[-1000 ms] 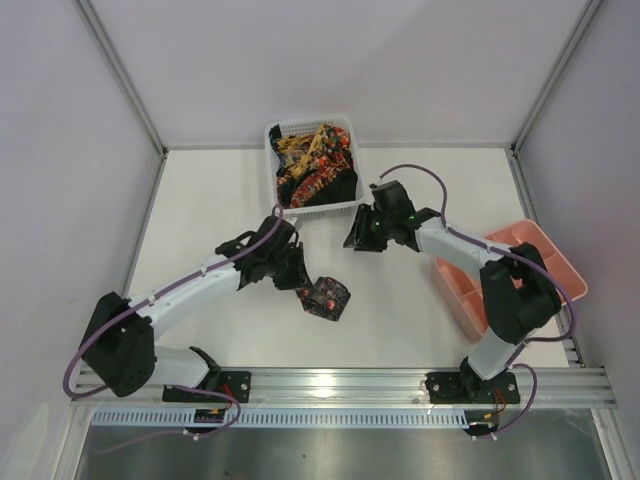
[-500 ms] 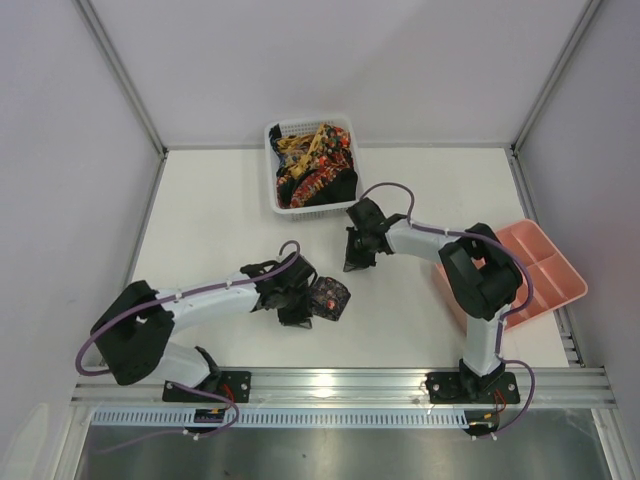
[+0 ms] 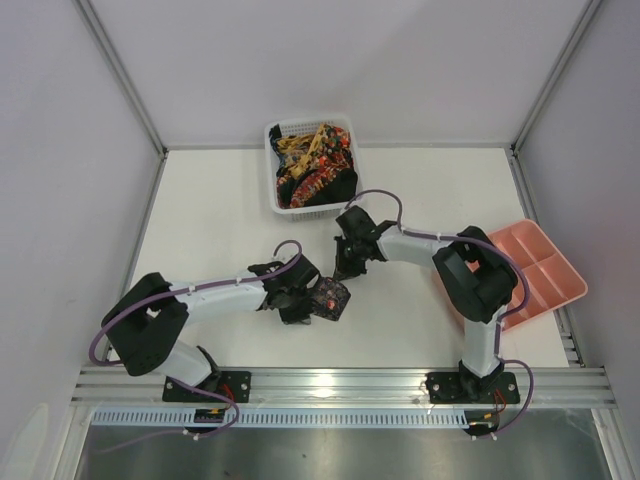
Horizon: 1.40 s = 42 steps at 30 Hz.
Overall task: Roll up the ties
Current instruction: Roll the tie
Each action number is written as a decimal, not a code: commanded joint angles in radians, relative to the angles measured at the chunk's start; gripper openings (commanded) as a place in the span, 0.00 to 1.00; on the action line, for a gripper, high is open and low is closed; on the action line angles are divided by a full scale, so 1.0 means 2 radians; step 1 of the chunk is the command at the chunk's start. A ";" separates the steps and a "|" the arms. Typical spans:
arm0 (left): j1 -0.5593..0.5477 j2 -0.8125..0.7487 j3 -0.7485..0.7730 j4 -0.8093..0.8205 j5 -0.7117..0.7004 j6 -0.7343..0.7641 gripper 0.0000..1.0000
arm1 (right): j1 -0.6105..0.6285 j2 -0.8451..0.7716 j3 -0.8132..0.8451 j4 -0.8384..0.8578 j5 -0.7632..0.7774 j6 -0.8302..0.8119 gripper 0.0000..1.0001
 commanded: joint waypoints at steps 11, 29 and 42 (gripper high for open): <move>-0.003 0.021 -0.019 0.035 -0.043 -0.045 0.00 | 0.062 -0.025 -0.046 0.000 -0.034 0.077 0.00; -0.003 -0.004 -0.042 0.035 -0.033 -0.048 0.01 | 0.027 0.005 0.004 -0.049 -0.035 0.020 0.00; -0.003 -0.005 -0.039 0.034 -0.030 -0.041 0.00 | -0.002 -0.052 -0.023 -0.034 -0.043 0.011 0.00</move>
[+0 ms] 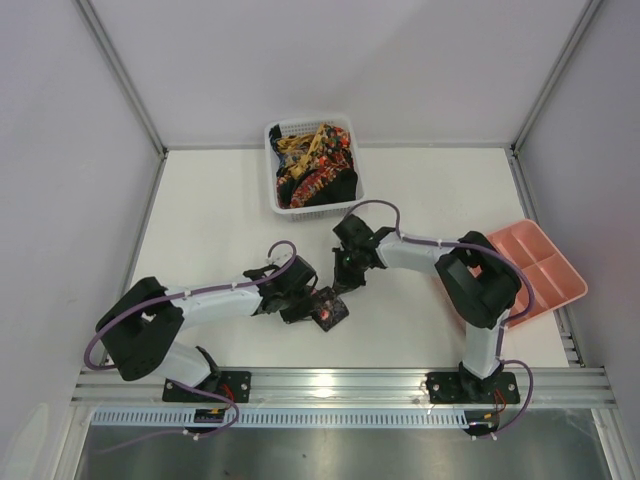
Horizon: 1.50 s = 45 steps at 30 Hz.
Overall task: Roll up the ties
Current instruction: Roll the tie
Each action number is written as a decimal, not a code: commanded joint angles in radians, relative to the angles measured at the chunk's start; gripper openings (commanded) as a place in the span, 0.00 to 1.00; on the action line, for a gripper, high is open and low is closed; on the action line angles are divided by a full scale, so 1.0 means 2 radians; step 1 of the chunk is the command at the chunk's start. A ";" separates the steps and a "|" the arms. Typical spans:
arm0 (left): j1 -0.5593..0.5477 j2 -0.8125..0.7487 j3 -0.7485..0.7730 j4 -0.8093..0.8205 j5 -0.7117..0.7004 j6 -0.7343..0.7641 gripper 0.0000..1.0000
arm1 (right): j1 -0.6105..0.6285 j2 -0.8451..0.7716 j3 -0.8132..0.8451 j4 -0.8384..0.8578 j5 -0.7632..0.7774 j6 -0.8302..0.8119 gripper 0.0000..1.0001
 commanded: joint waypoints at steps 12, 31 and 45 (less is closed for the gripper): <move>-0.003 0.013 -0.007 -0.025 -0.009 0.009 0.00 | -0.092 -0.071 -0.058 0.025 -0.146 -0.040 0.00; -0.003 0.010 -0.009 -0.023 -0.008 0.010 0.00 | -0.103 -0.062 -0.079 0.070 -0.179 -0.032 0.00; -0.003 0.015 -0.004 -0.024 -0.007 0.014 0.00 | -0.046 -0.051 -0.083 0.118 -0.193 0.013 0.00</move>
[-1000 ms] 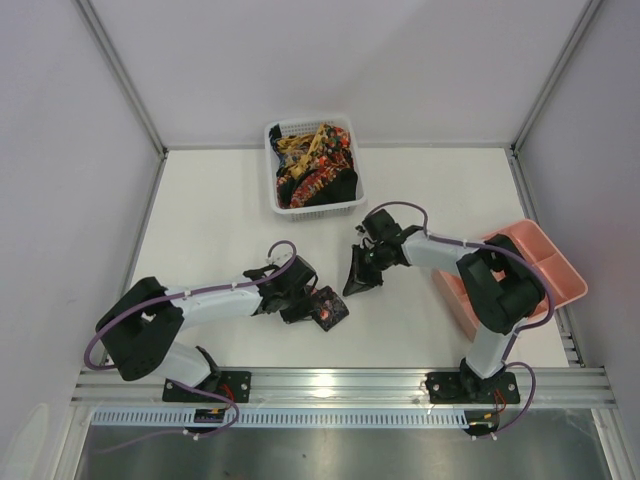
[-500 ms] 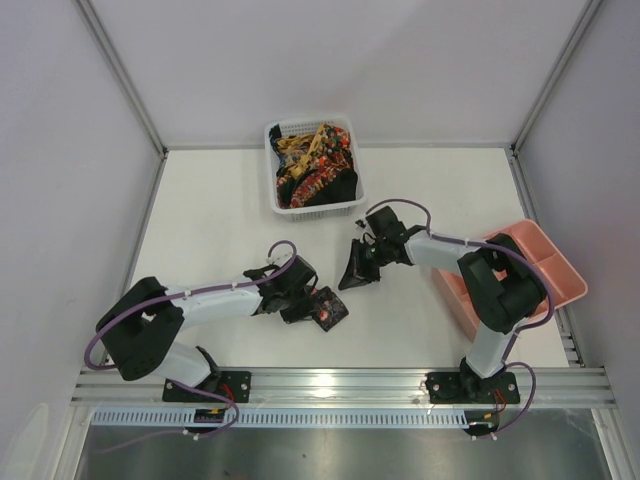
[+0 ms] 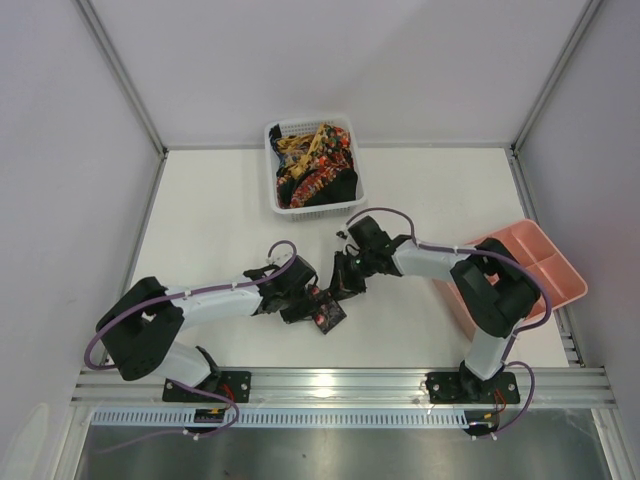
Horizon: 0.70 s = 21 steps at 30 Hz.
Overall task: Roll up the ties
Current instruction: Roll the tie
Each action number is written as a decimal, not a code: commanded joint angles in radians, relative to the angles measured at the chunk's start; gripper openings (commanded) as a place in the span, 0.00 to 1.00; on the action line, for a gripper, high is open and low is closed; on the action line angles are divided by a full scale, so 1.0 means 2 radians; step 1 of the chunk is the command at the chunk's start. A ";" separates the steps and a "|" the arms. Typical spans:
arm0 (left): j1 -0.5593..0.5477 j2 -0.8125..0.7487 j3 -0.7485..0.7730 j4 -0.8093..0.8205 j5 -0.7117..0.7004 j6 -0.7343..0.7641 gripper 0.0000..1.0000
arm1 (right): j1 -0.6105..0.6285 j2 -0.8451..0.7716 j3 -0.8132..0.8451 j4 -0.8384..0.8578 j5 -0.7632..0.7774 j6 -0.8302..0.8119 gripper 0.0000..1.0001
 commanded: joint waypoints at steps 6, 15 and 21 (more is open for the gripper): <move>-0.003 0.008 -0.007 -0.030 -0.005 0.025 0.00 | -0.070 -0.001 0.021 -0.039 0.020 -0.037 0.00; -0.002 -0.110 -0.019 -0.117 0.000 0.082 0.03 | -0.105 -0.034 0.052 -0.166 0.106 -0.082 0.28; 0.016 -0.165 0.045 -0.128 0.044 0.159 0.12 | -0.110 -0.097 -0.006 -0.167 0.063 -0.055 0.57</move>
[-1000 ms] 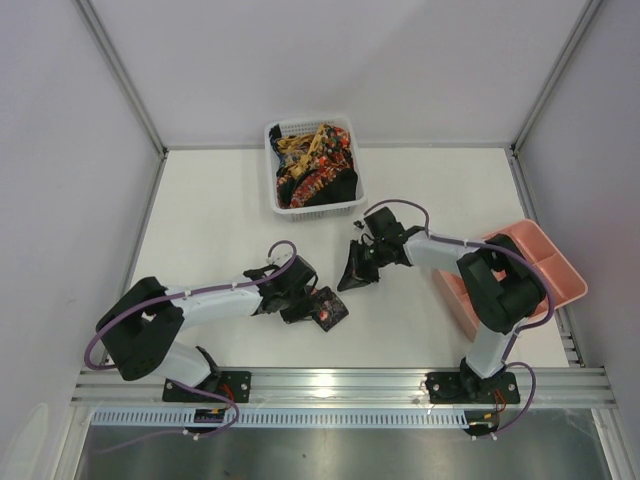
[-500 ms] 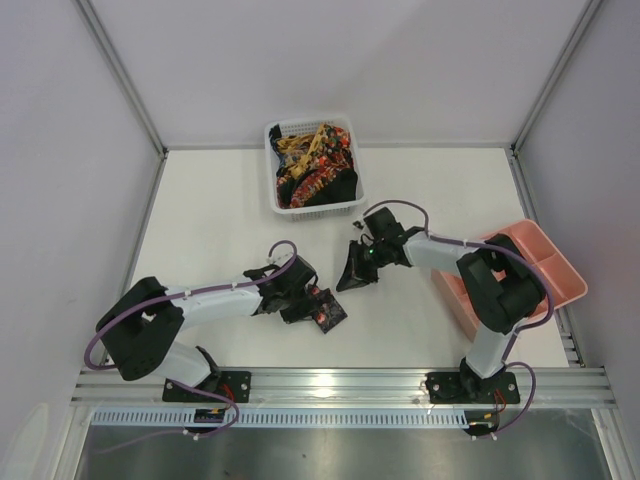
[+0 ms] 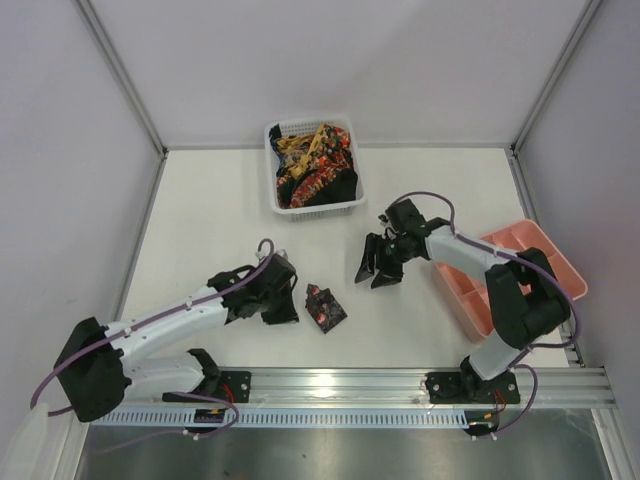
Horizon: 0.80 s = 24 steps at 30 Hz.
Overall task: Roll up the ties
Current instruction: Roll the tie
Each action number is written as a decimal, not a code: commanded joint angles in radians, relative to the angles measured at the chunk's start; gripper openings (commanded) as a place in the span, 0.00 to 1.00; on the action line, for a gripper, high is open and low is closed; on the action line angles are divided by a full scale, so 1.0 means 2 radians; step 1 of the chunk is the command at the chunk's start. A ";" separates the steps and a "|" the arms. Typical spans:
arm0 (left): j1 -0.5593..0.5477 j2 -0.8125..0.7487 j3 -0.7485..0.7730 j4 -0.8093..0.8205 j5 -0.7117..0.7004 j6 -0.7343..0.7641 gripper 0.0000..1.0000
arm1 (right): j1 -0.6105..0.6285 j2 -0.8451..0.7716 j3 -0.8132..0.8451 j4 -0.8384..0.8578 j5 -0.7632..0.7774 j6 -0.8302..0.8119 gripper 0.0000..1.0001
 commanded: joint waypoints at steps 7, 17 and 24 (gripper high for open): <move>0.070 0.049 0.152 -0.017 0.067 0.111 0.01 | 0.027 -0.112 -0.126 0.006 -0.022 0.085 0.41; 0.139 0.055 0.195 -0.039 0.064 0.136 0.01 | 0.079 -0.056 -0.175 0.103 -0.081 0.215 0.03; 0.155 0.035 0.191 -0.042 0.079 0.127 0.00 | 0.090 -0.011 -0.172 0.148 -0.099 0.283 0.00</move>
